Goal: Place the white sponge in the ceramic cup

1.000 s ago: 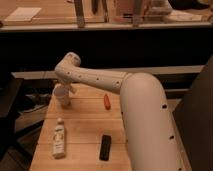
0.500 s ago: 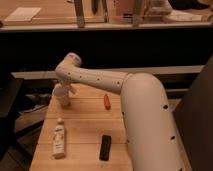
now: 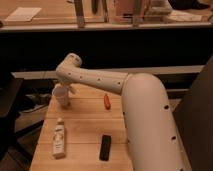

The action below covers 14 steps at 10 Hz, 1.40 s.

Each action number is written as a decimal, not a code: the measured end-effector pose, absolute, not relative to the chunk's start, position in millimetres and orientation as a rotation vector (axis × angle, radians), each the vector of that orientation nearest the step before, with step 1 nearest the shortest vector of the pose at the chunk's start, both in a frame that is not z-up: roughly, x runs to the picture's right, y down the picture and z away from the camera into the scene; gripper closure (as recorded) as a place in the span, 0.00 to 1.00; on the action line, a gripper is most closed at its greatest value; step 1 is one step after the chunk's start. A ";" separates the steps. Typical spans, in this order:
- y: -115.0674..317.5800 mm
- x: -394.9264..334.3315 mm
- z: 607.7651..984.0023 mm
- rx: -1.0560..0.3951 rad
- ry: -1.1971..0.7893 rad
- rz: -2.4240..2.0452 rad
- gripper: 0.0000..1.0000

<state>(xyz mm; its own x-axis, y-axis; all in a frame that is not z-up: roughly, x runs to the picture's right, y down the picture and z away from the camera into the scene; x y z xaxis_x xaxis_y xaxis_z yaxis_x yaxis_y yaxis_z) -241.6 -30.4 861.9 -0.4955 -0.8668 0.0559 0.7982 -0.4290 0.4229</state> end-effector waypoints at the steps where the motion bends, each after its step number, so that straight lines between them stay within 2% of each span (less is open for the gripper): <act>1: -29.8 -241.7 862.1 0.209 -0.490 -2.040 0.88; 5: -28.8 -242.1 861.4 0.220 -0.493 -2.045 0.78; 7: -28.6 -242.6 861.0 0.225 -0.495 -2.048 0.67; 10: -28.2 -242.4 860.4 0.232 -0.497 -2.051 0.65; 11: -28.1 -242.8 860.1 0.235 -0.498 -2.052 0.61; 12: -28.1 -242.6 859.9 0.238 -0.499 -2.053 0.60; 14: -27.8 -242.8 859.4 0.243 -0.501 -2.056 0.69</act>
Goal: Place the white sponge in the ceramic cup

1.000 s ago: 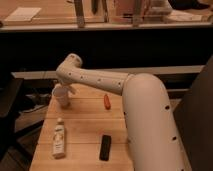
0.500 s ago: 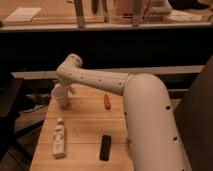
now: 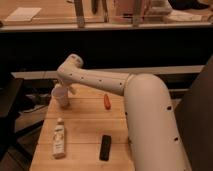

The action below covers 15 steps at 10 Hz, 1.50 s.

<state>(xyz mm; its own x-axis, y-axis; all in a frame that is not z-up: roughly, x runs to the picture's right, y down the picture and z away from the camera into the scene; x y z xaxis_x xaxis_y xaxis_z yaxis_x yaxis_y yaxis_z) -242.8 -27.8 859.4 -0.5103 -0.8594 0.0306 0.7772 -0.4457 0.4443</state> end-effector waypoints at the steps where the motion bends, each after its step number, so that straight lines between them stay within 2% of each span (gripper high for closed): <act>1: -27.7 -242.6 859.2 0.246 -0.501 -2.057 0.74; 4: -27.4 -242.7 858.4 0.253 -0.504 -2.060 0.66; 6: -27.5 -242.4 858.0 0.258 -0.505 -2.062 0.65; 8: -27.2 -242.3 857.7 0.263 -0.506 -2.063 0.50; 9: -27.2 -242.1 857.6 0.264 -0.506 -2.064 0.45; 12: -27.0 -241.7 856.9 0.270 -0.509 -2.066 0.45; 14: -26.7 -241.8 856.4 0.275 -0.510 -2.067 0.50; 15: -26.6 -241.4 856.4 0.276 -0.510 -2.067 0.49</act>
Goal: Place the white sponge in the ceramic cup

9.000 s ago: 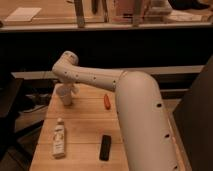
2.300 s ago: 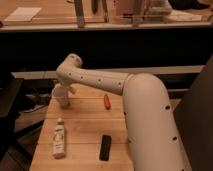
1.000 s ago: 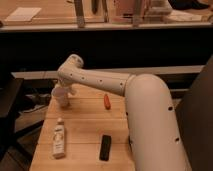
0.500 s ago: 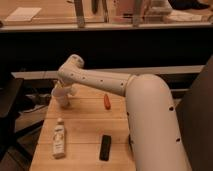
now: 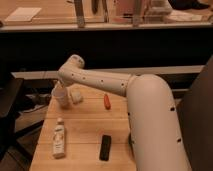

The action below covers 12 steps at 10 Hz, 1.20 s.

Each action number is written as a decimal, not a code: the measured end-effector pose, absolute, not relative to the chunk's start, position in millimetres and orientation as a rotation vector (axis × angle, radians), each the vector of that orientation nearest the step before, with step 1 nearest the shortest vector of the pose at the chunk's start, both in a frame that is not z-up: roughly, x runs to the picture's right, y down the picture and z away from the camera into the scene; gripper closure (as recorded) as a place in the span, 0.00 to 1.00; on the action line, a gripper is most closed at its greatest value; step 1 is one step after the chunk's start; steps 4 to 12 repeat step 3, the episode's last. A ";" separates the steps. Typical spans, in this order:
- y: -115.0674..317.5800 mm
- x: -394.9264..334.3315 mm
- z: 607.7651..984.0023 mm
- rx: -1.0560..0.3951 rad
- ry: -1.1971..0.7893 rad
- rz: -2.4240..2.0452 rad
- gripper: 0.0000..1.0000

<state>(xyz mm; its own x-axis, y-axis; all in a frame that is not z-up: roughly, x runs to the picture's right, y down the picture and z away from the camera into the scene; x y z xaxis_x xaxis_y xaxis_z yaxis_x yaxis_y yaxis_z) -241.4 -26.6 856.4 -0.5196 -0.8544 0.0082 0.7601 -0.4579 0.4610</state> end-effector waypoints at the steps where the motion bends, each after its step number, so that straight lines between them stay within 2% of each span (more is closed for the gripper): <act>1: -27.7 -240.4 855.7 0.278 -0.509 -2.068 0.44; 2: -27.5 -239.2 855.7 0.280 -0.510 -2.070 0.31; 3: -27.2 -239.5 855.1 0.283 -0.512 -2.073 0.23; 12: -27.2 -239.5 855.1 0.283 -0.512 -2.073 0.23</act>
